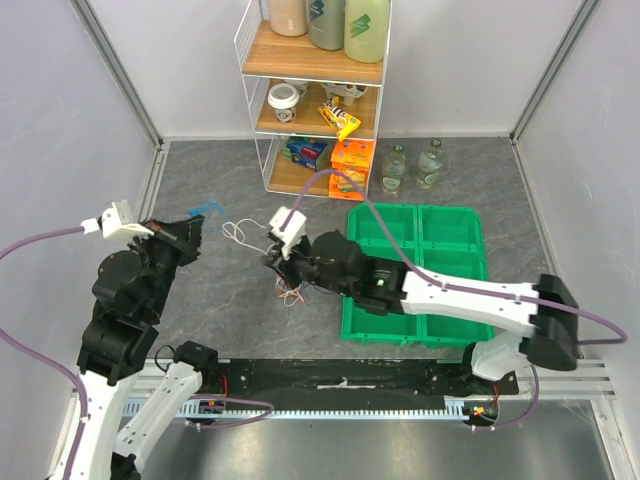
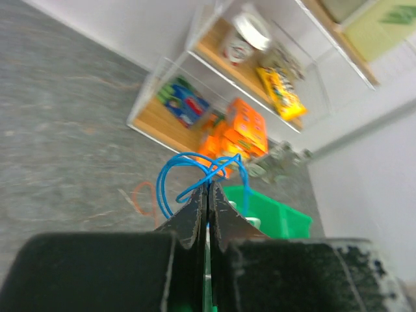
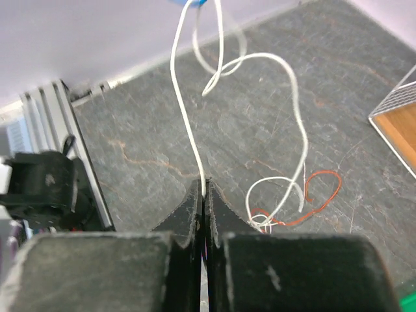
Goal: Untangle the cables
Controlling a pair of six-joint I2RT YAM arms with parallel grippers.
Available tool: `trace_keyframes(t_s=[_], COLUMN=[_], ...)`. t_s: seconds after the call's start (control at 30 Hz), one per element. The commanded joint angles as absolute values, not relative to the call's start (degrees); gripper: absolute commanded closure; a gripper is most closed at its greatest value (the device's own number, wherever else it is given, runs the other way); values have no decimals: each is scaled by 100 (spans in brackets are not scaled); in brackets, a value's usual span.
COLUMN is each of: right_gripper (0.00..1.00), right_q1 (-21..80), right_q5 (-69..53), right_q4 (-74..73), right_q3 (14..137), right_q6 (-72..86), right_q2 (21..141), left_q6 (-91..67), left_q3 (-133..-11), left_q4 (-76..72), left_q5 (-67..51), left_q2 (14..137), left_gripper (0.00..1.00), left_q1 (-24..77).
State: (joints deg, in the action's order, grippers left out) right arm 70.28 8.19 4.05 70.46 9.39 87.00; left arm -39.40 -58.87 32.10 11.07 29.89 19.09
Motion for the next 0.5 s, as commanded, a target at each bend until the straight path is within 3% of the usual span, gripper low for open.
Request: trace_keyframes(t_s=[0.0, 0.47], right_gripper=[100, 100], right_q1=[7031, 6557], right_q5=[1379, 897], right_q4=[1089, 2108], right_q3=[6856, 8182], right_q6=[1599, 2767], right_q2=[7727, 7540], left_q6=[-3613, -4209], left_q3=[-5459, -3385], left_q4=[3261, 3244], left_q5=[2969, 2444], left_q2=[2611, 2434], left_gripper=[98, 98], left_q1=[1890, 1881])
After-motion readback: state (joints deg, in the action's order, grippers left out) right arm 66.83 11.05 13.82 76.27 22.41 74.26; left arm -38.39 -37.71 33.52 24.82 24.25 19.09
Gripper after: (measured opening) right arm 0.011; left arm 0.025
